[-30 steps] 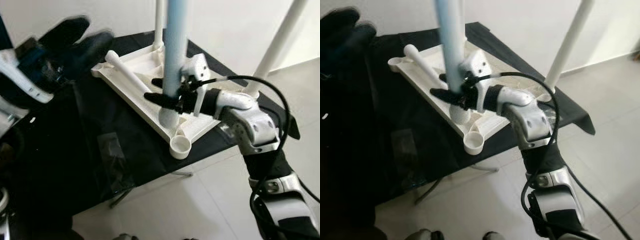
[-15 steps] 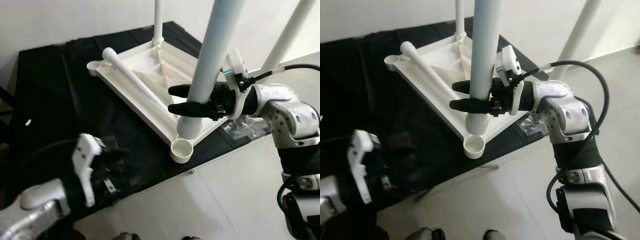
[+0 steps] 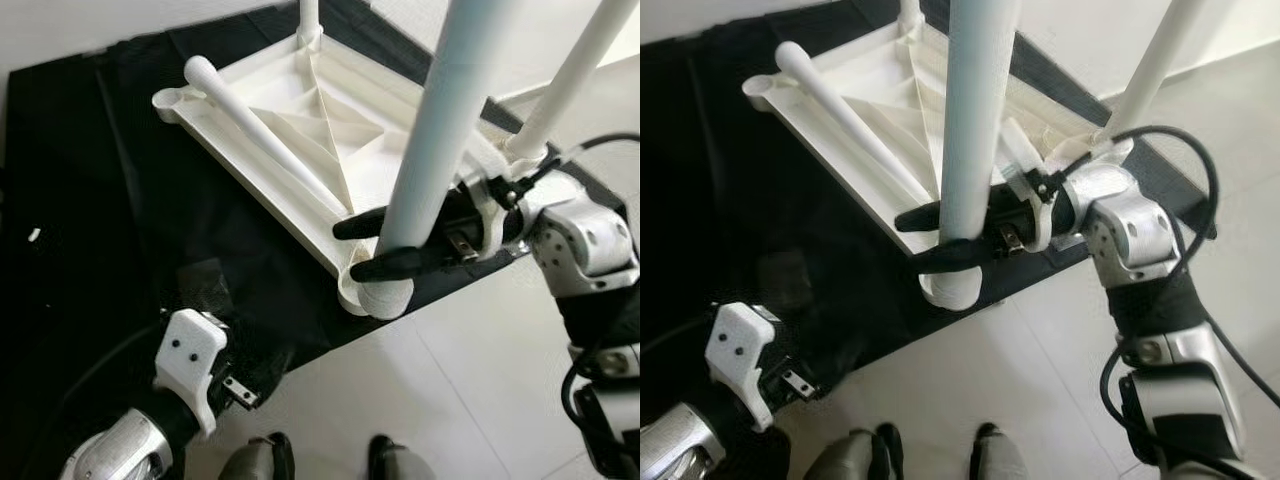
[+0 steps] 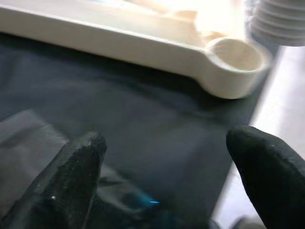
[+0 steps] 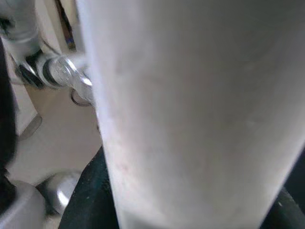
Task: Building children table
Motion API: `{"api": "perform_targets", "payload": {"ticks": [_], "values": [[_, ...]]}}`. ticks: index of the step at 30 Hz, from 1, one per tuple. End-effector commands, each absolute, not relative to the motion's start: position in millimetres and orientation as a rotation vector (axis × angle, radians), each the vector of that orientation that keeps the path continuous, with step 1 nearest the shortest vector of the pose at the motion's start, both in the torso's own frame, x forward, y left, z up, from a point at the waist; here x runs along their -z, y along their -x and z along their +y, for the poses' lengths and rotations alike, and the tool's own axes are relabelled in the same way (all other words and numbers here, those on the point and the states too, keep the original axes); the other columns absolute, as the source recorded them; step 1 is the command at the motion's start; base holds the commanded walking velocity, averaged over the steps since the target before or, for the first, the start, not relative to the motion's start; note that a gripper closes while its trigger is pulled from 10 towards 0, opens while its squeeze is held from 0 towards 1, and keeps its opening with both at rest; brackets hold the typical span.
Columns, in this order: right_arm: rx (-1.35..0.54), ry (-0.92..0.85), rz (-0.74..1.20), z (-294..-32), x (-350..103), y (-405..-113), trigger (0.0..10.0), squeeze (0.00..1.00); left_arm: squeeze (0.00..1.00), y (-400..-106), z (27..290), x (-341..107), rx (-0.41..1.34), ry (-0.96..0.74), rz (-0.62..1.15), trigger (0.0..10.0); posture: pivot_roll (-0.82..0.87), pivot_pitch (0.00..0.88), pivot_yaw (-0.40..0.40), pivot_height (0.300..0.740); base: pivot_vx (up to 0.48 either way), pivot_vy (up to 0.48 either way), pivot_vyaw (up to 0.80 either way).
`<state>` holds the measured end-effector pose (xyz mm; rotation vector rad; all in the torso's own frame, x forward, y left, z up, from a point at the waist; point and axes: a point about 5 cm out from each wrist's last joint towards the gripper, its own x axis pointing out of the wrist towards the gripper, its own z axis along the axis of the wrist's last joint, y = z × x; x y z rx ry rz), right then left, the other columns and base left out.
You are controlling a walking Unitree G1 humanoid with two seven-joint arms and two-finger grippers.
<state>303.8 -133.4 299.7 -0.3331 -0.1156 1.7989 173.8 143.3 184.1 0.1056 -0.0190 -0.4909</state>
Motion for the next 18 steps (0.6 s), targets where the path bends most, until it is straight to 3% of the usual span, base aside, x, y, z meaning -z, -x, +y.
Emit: {"api": "perform_targets", "payload": {"ticks": [1,18], "values": [[-1.83,0.379,-0.116,-129,-296,-303,10.0,0.0,0.0,-170,143,-186,0.459,-0.122,-0.038,10.0,0.0,0.421,0.032,0.74,0.0,0.0,0.0],[-1.963,0.466,-0.062,-112,-288,-295,10.0,0.0,0.0,-167,137,-184,0.394,-0.147,-0.097,10.0,0.0,0.433,0.016,0.74,0.0,0.0,0.0]]}}
